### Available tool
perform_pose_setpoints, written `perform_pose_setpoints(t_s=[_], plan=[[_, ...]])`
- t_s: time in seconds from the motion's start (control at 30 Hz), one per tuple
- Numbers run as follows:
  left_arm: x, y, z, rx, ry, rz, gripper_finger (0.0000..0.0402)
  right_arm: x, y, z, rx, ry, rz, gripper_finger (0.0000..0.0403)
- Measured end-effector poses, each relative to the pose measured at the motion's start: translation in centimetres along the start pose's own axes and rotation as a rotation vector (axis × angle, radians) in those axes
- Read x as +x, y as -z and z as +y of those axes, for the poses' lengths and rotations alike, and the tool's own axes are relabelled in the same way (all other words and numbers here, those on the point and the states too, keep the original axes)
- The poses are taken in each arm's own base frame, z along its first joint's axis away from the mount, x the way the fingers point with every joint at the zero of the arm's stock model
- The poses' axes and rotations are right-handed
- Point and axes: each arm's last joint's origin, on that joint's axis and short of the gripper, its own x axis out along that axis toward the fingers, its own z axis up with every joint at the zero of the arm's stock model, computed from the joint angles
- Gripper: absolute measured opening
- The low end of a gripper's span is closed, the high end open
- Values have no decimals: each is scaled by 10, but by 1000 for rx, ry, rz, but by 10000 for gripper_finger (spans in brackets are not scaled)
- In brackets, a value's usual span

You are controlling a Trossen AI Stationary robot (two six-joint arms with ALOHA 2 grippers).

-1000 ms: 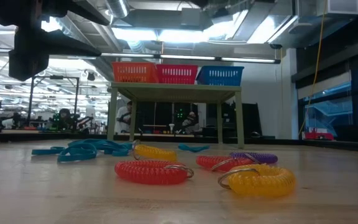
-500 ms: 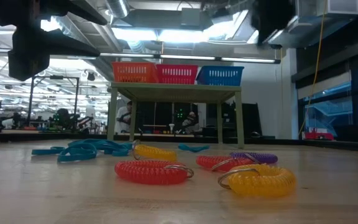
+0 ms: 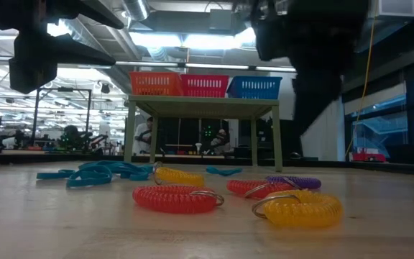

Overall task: Pick & Place Office Desk Supplies
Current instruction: Put the violet spring keychain into the red bin on the shelf

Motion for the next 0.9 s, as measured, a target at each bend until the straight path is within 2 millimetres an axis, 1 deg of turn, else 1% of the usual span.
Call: perform_pose_setpoints(t_s=[0.1, 0.4, 0.53, 0.77, 0.9], plan=[[0, 0, 0, -1, -1, -3, 182, 7, 4, -4, 5, -20, 18, 183], [0, -1, 0, -1, -6, -18, 182, 16, 6, -6, 3, -46, -25, 183], [0, -1, 0, -1, -7, -19, 182, 28, 10, -9, 13, -26, -7, 183], [0, -1, 0, -4, -7, -19, 182, 54, 12, -7, 8, -39, 48, 183], [0, -1, 0, -3, -7, -18, 182, 58, 12, -6, 17, -37, 50, 183]])
